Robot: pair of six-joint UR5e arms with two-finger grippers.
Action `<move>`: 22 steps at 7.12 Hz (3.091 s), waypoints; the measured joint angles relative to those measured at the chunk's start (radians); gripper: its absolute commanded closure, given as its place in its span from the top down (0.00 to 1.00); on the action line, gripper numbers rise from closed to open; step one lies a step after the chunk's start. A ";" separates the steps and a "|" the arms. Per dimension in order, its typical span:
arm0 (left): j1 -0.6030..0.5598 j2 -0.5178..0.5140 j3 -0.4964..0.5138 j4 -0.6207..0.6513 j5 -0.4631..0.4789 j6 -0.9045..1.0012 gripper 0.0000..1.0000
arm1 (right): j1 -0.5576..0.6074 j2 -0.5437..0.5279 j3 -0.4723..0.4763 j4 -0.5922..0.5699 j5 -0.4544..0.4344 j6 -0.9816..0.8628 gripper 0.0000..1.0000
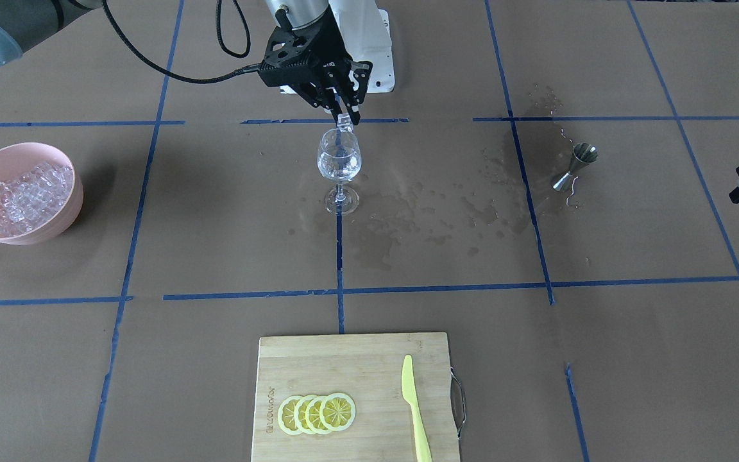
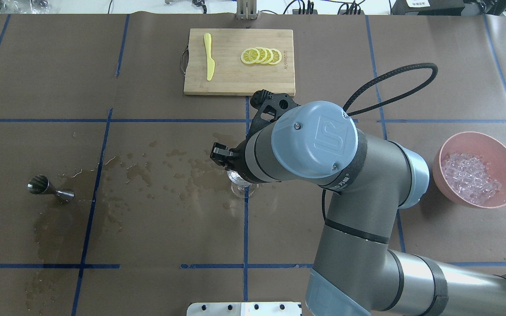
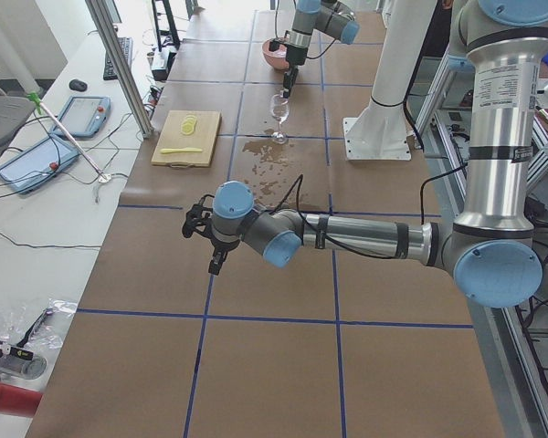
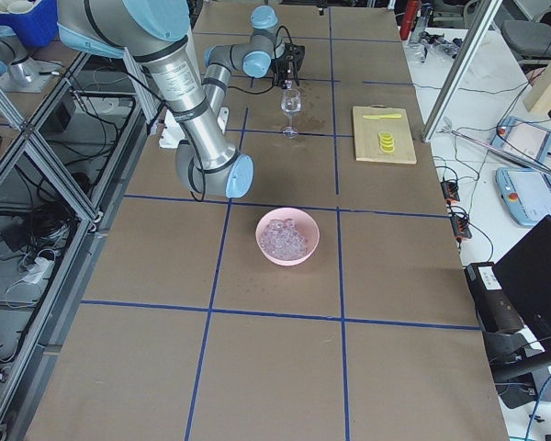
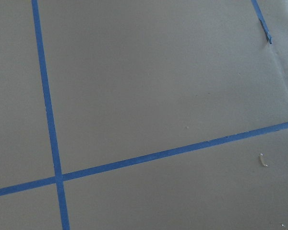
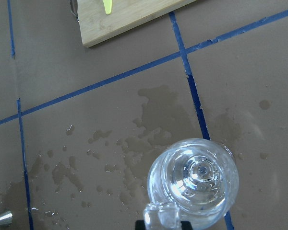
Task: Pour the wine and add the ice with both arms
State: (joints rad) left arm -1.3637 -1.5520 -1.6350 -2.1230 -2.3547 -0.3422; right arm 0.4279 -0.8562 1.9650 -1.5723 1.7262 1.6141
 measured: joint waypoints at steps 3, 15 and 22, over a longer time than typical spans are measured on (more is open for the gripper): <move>0.000 0.000 0.002 0.000 0.000 0.000 1.00 | 0.001 -0.002 -0.001 0.000 -0.002 0.001 0.67; 0.000 -0.002 -0.008 -0.002 0.000 0.008 1.00 | 0.769 -0.617 0.049 0.005 0.563 -0.904 1.00; -0.007 0.099 -0.042 -0.201 -0.003 0.111 1.00 | 1.061 -0.654 -0.323 0.005 0.639 -1.604 1.00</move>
State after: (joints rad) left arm -1.3709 -1.4526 -1.6774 -2.3242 -2.3577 -0.2316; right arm 1.4888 -1.5102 1.6419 -1.5674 2.3655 0.0105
